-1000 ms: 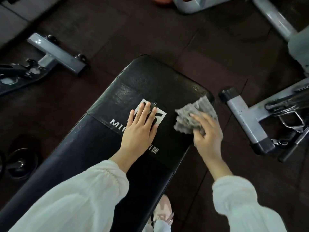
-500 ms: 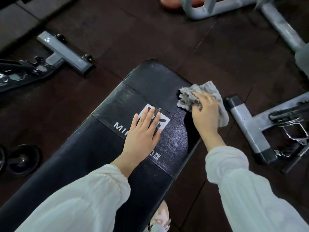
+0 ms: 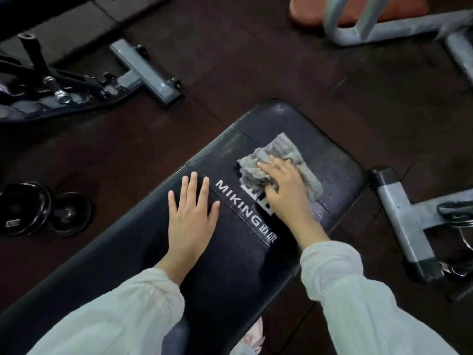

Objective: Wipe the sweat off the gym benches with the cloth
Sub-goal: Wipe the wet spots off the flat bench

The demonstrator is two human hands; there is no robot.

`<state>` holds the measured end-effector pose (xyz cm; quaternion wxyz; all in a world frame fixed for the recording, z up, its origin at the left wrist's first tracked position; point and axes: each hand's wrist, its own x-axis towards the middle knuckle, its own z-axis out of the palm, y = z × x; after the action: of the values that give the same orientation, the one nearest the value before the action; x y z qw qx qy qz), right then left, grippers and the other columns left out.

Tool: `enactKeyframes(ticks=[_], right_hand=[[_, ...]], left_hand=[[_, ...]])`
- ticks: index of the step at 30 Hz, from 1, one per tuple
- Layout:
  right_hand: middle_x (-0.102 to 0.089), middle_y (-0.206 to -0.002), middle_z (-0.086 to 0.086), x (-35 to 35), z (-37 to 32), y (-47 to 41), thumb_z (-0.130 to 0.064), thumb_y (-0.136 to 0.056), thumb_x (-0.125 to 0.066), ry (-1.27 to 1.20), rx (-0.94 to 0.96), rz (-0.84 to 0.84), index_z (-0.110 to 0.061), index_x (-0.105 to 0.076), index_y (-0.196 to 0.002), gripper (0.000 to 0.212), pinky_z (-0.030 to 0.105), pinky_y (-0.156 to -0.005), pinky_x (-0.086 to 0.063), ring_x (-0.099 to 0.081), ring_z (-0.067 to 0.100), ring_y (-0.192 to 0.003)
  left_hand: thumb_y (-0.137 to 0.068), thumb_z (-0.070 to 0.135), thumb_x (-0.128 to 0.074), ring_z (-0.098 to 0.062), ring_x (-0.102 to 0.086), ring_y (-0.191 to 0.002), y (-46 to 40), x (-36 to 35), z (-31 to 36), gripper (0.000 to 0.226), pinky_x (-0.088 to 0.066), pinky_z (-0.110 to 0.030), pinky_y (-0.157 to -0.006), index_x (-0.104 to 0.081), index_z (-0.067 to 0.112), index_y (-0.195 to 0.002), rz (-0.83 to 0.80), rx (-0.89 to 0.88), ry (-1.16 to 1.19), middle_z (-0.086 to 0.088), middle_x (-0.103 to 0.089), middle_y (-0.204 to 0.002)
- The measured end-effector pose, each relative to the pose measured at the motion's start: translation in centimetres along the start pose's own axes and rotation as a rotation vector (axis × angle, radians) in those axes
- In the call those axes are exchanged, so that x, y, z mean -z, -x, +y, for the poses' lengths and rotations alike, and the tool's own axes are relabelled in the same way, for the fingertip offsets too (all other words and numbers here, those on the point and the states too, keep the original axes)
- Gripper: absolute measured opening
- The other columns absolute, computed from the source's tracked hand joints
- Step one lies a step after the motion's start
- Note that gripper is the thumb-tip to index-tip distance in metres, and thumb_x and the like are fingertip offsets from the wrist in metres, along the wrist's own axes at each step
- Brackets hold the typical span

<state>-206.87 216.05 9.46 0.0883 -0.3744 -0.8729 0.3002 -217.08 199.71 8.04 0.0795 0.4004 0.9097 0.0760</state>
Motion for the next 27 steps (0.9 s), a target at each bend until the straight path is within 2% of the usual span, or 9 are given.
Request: enactKeyframes(ticks=[3, 5, 9, 13, 15, 19, 21, 25, 27], right_hand=[[-0.057, -0.126, 0.009, -1.7, -1.4, 4.9, -0.008, -0.069, -0.042, 0.031, 0.242, -0.120, -0.017, -0.063, -0.117, 0.053, 0.024, -0.109, -0.017, -0.045, 0.024, -0.119], [-0.056, -0.127, 0.003, -1.2, 0.3, 8.7, -0.006, -0.067, -0.045, 0.020, 0.248, -0.124, -0.021, -0.061, -0.117, 0.055, 0.027, -0.109, -0.021, -0.045, 0.018, -0.119], [-0.055, -0.127, 0.008, 1.2, 4.3, 12.4, -0.017, -0.076, -0.041, 0.024, 0.017, 0.082, -0.017, -0.061, -0.118, 0.047, 0.039, -0.106, -0.027, -0.049, 0.031, -0.119], [-0.058, -0.123, 0.016, 0.8, 1.9, 6.2, -0.016, -0.072, -0.041, 0.035, -0.204, 0.220, -0.007, -0.064, -0.115, 0.049, 0.035, -0.105, -0.028, -0.049, 0.035, -0.116], [-0.058, -0.124, 0.015, -1.6, -1.9, 4.3, -0.008, -0.067, -0.043, 0.016, -0.105, 0.134, -0.008, -0.063, -0.116, 0.052, 0.035, -0.107, -0.027, -0.048, 0.031, -0.117], [-0.057, -0.126, 0.008, -5.5, -5.5, 7.7, -0.006, -0.068, -0.045, 0.033, 0.345, -0.181, -0.015, -0.063, -0.116, 0.052, 0.035, -0.109, -0.026, -0.044, 0.021, -0.119], [-0.055, -0.128, 0.005, -4.7, -4.0, 9.1, -0.009, -0.071, -0.044, 0.037, 0.424, -0.158, -0.017, -0.063, -0.116, 0.049, 0.032, -0.108, -0.025, -0.043, 0.017, -0.120], [-0.061, -0.118, 0.009, -5.0, -4.8, 6.6, 0.001, -0.065, -0.053, 0.029, 0.351, 0.004, -0.013, -0.065, -0.113, 0.051, 0.026, -0.103, -0.027, -0.045, 0.017, -0.110], [-0.063, -0.113, 0.012, -6.5, -6.5, 5.0, -0.001, -0.065, -0.052, 0.029, 0.292, 0.078, -0.010, -0.067, -0.109, 0.047, 0.025, -0.099, -0.028, -0.048, 0.023, -0.105]], left_hand=[[-0.090, 0.040, -0.030, -0.034, -0.042, -0.129, 0.8, 0.2, -1.5, 0.058, -0.037, -0.056, -0.098, -0.050, 0.006, -0.132, -0.029, -0.023, -0.038, -0.017, -0.045, -0.139], [-0.090, 0.040, -0.030, -0.033, -0.045, -0.127, 1.1, 0.4, -2.2, 0.057, -0.039, -0.055, -0.097, -0.051, 0.007, -0.131, -0.023, -0.039, -0.054, -0.016, -0.047, -0.138], [-0.089, 0.040, -0.030, -0.033, -0.046, -0.126, 2.3, 0.7, -3.1, 0.056, -0.038, -0.054, -0.097, -0.052, 0.008, -0.130, -0.040, -0.048, -0.042, -0.016, -0.049, -0.137], [-0.089, 0.040, -0.031, -0.033, -0.047, -0.126, 3.6, 0.9, -4.3, 0.056, -0.039, -0.054, -0.096, -0.053, 0.008, -0.129, -0.056, -0.052, -0.036, -0.017, -0.049, -0.136], [-0.089, 0.041, -0.031, -0.033, -0.046, -0.126, 4.2, 1.0, -5.0, 0.057, -0.039, -0.054, -0.096, -0.053, 0.009, -0.130, -0.068, -0.044, -0.040, -0.016, -0.049, -0.137], [-0.087, 0.043, -0.032, -0.032, -0.045, -0.127, 5.2, 1.2, -6.4, 0.059, -0.039, -0.055, -0.096, -0.051, 0.008, -0.131, -0.102, -0.021, -0.049, -0.016, -0.047, -0.138], [-0.088, 0.045, -0.031, -0.032, -0.044, -0.128, 6.1, 1.2, -7.5, 0.060, -0.038, -0.054, -0.098, -0.050, 0.009, -0.132, -0.124, -0.006, -0.050, -0.015, -0.046, -0.139], [-0.097, 0.048, -0.009, -0.031, -0.044, -0.128, 8.0, 1.7, -9.6, 0.066, -0.036, -0.053, -0.099, -0.050, 0.010, -0.132, -0.122, 0.074, -0.056, -0.014, -0.047, -0.139], [-0.098, 0.048, -0.010, -0.030, -0.044, -0.129, 8.7, 1.8, -10.0, 0.065, -0.036, -0.053, -0.099, -0.049, 0.010, -0.132, -0.132, 0.103, -0.045, -0.014, -0.046, -0.139]])
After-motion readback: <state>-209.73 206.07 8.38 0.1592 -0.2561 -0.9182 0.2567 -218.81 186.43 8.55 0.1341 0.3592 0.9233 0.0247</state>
